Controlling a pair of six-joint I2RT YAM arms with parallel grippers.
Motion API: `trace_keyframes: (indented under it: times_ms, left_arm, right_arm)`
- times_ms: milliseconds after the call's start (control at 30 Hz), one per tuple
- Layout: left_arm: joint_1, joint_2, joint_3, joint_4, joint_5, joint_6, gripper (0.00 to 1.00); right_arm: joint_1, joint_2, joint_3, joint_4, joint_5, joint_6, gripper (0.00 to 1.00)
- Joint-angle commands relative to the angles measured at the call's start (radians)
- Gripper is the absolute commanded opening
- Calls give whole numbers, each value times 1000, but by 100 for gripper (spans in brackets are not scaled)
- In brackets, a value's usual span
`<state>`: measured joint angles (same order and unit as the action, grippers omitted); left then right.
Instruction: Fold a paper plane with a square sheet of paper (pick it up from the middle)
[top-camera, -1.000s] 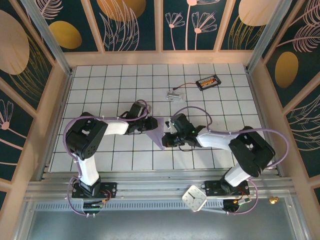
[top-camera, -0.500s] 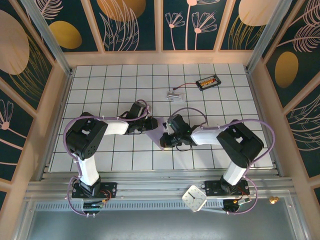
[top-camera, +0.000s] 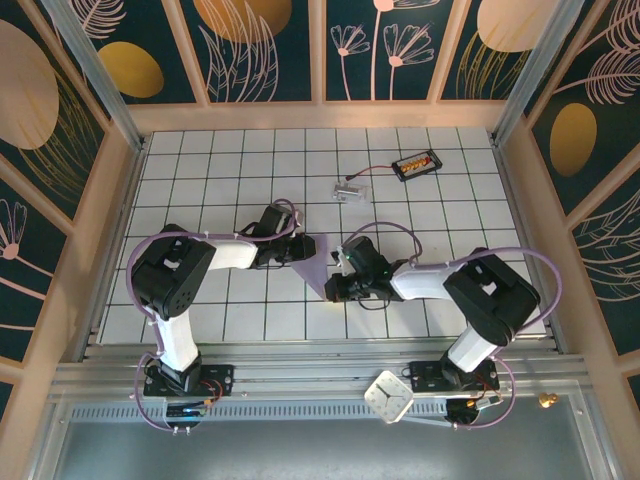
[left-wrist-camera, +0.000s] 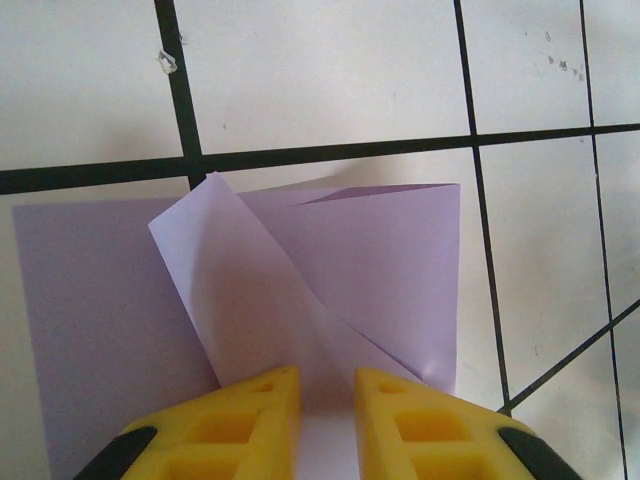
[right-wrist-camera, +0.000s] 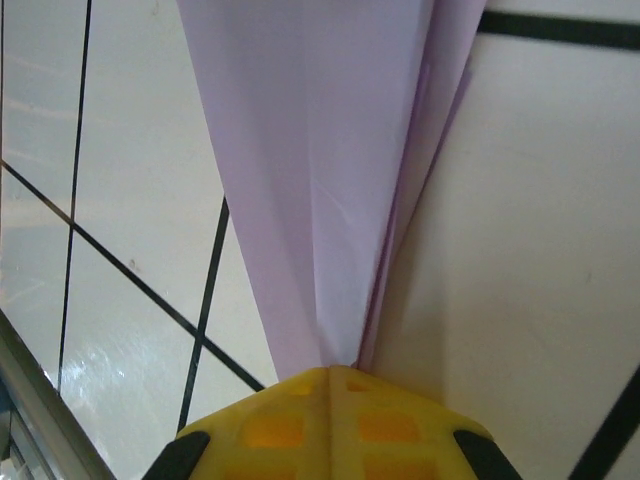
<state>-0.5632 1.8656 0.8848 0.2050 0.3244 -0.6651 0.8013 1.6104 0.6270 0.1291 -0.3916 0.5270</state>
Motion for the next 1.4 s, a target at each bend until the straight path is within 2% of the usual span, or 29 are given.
trace_keyframes:
  times_ms: [0, 200, 567, 733, 1033, 1367]
  left_arm:
    - [11, 65, -24, -133, -108, 28, 23]
    - [11, 69, -25, -127, -106, 26, 23]
    - [11, 64, -24, -130, -104, 25, 23]
    - [12, 60, -24, -133, -104, 25, 23]
    - [11, 58, -15, -138, -106, 26, 23]
    - [11, -1, 31, -89, -41, -12, 33]
  right_arm:
    - [9, -44, -22, -166, -20, -34, 0]
    - [-34, -78, 44, -115, -66, -19, 0]
    - [-20, 71, 145, -37, -94, -10, 0]
    - [-27, 112, 104, -25, -99, -22, 0]
    - [-28, 66, -45, -2, -99, 7, 0]
    - [-30, 86, -84, 49, -87, 46, 0]
